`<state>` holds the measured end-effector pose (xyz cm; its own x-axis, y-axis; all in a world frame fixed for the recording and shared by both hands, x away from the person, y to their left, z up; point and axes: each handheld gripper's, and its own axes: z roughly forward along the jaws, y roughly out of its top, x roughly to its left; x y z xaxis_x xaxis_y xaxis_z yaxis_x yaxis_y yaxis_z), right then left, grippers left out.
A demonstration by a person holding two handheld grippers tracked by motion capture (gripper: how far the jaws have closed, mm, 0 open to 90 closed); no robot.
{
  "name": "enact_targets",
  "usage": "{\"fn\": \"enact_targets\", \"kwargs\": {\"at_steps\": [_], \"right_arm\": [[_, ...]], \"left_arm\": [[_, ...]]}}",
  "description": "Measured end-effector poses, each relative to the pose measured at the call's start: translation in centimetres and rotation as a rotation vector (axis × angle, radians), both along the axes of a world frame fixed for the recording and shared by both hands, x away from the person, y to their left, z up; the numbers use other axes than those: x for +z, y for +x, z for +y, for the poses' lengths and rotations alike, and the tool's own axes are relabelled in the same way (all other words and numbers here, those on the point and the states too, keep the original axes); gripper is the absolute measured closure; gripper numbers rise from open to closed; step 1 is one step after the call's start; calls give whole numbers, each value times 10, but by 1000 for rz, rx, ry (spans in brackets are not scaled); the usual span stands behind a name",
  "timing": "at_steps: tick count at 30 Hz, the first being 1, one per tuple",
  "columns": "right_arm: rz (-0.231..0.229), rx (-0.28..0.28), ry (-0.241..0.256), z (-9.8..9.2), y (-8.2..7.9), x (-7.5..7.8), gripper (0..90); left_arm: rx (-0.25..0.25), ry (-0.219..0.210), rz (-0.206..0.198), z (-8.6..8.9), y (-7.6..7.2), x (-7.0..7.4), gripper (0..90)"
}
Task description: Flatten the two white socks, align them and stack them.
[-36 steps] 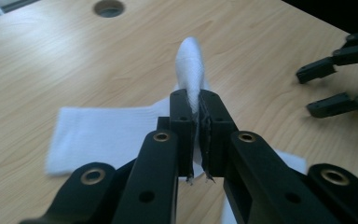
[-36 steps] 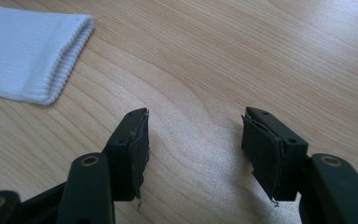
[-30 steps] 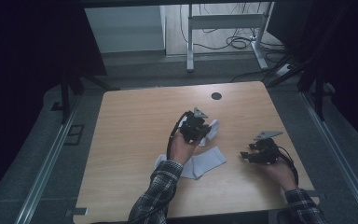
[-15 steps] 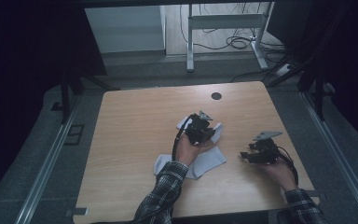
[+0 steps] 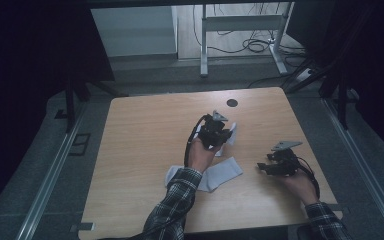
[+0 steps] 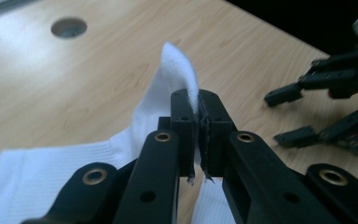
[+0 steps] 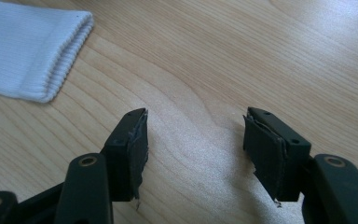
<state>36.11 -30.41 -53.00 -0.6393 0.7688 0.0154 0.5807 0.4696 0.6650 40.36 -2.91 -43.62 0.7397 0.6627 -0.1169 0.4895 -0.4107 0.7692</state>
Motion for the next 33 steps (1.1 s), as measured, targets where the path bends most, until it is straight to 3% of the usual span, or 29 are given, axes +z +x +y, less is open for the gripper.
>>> {"fn": "enact_targets", "kwargs": {"at_steps": [5, 9, 20, 24, 26, 29, 33], "right_arm": [[0, 2, 0, 0, 0, 0, 391], [-1, 3, -2, 1, 0, 0, 392], [-2, 0, -2, 1, -1, 0, 390], [-3, 1, -1, 1, -1, 0, 390], [-3, -1, 1, 1, -1, 0, 391], [-3, -2, 1, 1, -1, 0, 390], [-5, -3, -1, 1, 0, 0, 390]], "left_arm": [[-2, -11, -30, -1, -2, 14, 856], [30, 23, -23, 6, 1, 8, 856], [169, 152, 64, 52, 6, -56, 852], [228, 180, 100, 68, 6, -74, 850], [262, 195, 121, 75, 6, -80, 794], [296, 165, 74, 79, 4, -71, 631], [237, 105, 8, 61, 0, -49, 574]]}}
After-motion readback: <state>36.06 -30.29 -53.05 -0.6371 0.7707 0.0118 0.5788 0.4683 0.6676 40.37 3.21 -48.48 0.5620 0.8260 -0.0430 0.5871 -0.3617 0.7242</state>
